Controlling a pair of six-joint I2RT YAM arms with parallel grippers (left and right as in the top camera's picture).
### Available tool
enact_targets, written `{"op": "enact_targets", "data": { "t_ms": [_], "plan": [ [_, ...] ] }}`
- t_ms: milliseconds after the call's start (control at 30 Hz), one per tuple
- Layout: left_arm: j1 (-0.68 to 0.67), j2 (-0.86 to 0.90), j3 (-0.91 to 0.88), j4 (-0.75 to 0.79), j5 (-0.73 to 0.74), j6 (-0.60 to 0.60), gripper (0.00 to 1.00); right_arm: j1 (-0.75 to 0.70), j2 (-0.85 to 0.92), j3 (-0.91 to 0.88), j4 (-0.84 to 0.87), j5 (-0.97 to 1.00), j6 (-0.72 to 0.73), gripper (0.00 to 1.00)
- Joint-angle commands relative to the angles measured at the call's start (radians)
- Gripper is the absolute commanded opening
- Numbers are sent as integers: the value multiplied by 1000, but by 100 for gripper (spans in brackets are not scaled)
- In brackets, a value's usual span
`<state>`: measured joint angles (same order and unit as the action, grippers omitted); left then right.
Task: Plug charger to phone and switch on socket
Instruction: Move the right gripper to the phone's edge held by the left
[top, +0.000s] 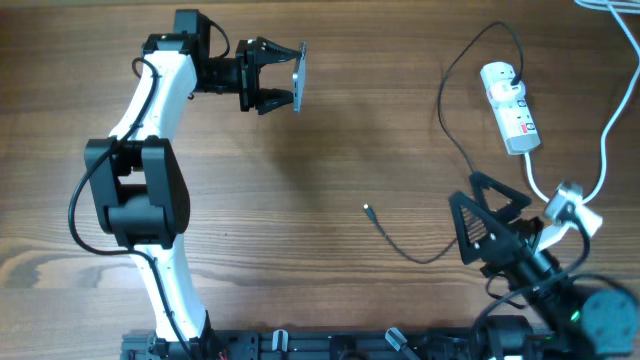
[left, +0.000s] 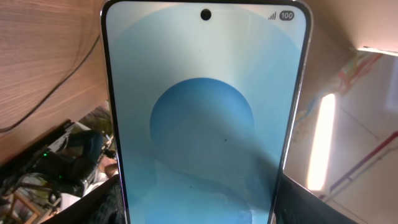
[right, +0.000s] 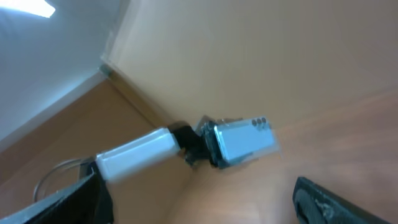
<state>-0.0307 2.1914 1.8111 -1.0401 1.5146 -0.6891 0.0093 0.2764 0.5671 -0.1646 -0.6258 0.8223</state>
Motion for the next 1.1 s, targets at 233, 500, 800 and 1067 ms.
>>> {"op": "enact_targets", "data": {
  "t_ms": [233, 500, 800, 1067],
  "plan": [
    [-34, -54, -3, 0, -89, -24, 67, 27, 698, 651, -689, -176, -533, 99],
    [-71, -54, -3, 0, -112, -26, 67, 175, 915, 653, -320, -409, -313, 99],
    [-72, -54, -3, 0, -130, -34, 66, 595, 1071, 766, -629, 718, -202, 99],
    [-72, -54, -3, 0, -129, -33, 67, 682, 1464, 1251, -1027, 924, -187, 99]
  ]
}}
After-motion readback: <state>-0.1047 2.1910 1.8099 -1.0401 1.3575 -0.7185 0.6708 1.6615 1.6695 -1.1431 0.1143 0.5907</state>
